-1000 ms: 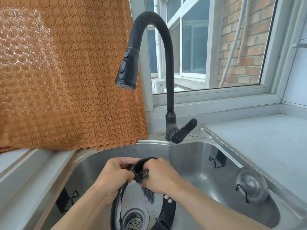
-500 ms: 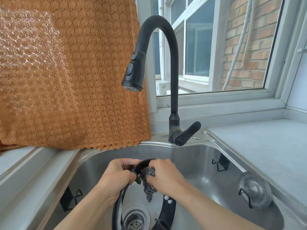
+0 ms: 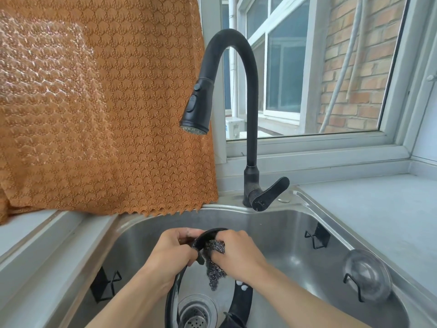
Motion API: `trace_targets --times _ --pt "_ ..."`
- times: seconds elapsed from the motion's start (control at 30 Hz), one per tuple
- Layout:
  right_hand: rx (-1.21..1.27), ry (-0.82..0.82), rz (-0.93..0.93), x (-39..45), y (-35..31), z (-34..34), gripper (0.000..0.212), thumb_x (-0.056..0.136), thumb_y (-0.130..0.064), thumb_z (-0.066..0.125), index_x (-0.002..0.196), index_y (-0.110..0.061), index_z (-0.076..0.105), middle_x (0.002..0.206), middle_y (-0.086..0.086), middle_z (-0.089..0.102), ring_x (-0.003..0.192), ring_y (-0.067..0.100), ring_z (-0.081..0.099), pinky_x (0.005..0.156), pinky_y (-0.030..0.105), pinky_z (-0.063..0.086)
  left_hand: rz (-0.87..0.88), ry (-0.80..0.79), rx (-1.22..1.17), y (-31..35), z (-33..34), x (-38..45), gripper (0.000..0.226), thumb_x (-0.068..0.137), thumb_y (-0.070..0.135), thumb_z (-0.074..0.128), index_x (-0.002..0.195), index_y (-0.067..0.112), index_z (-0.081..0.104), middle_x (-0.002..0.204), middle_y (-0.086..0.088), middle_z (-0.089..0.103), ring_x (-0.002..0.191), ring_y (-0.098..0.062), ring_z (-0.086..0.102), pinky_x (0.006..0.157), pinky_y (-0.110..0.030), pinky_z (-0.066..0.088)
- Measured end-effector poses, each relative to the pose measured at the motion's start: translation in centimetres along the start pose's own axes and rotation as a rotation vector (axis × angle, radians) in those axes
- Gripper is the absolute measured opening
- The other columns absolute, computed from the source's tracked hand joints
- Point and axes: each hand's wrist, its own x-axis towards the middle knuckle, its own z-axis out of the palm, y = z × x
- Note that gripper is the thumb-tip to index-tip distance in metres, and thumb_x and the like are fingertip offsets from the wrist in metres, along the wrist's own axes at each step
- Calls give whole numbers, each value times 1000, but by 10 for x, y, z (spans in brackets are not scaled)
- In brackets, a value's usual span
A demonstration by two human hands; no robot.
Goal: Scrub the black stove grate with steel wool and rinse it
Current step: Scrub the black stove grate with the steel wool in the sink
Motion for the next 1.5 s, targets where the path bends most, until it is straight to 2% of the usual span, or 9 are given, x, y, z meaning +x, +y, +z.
trace_targets --times 0.1,0.33,0.5,0.67,0.97,1.13,1.27,1.4,1.5 --pt "-111 -68 92 1 7 -5 31 89 -31 67 68 -17 49 69 0 50 72 30 51 60 32 38 -6 -7 20 0 1 2 62 49 -14 46 84 22 82 84 -23 76 70 -33 61 72 -41 38" --pt "118 145 -20 -4 5 -12 20 86 -40 65 81 -22 57 61 1 56 54 12 47 56 34 39 -9 17 -8 1 2 1 59 50 -18 44 80 17 81 86 -25 75 68 -33 67 70 -38 36" --pt "46 67 18 3 7 -1 10 91 -34 64 85 -26 61 69 -2 60 58 18 51 59 38 45 10 5 12 -2 1 1 58 50 -17 45 83 14 81 85 -21 75 69 -33 69 73 -38 42" --pt "-55 -29 135 5 16 -6 29 88 -31 65 69 -17 48 62 -2 48 67 28 51 55 35 39 -5 -3 64 -3 1 3 59 55 -19 45 85 17 80 78 -18 76 71 -32 66 69 -39 37" --pt "152 158 91 1 1 -2 34 83 -34 64 67 -9 46 53 2 47 49 18 36 52 35 31 -6 11 7 -3 2 2 58 47 -15 44 86 9 79 89 -23 76 69 -34 71 73 -40 45" --pt "56 46 259 10 15 0 39 89 -33 64 63 -19 39 65 1 53 62 26 55 56 33 45 -25 25 47 1 2 -1 62 45 -9 43 90 12 80 84 -22 76 70 -31 69 73 -40 41" --pt "35 9 343 13 20 -11 29 82 -41 66 71 -18 51 84 10 73 80 33 74 78 39 62 -56 47 101 1 -1 -1 60 59 -22 42 90 13 79 82 -21 76 69 -30 69 74 -38 44" --pt "-38 -60 436 8 32 -27 27 78 -40 64 87 -14 62 90 7 74 81 32 75 77 39 63 -101 59 105 -2 -7 0 63 59 -23 40 92 13 79 88 -23 75 76 -32 70 74 -37 47" --pt "207 -230 514 6 37 -26 16 84 -21 71 83 -8 60 90 10 68 78 32 74 69 41 64 -130 42 112 -2 -8 -1 63 58 -23 38 96 10 77 90 -21 74 78 -32 70 71 -38 45"
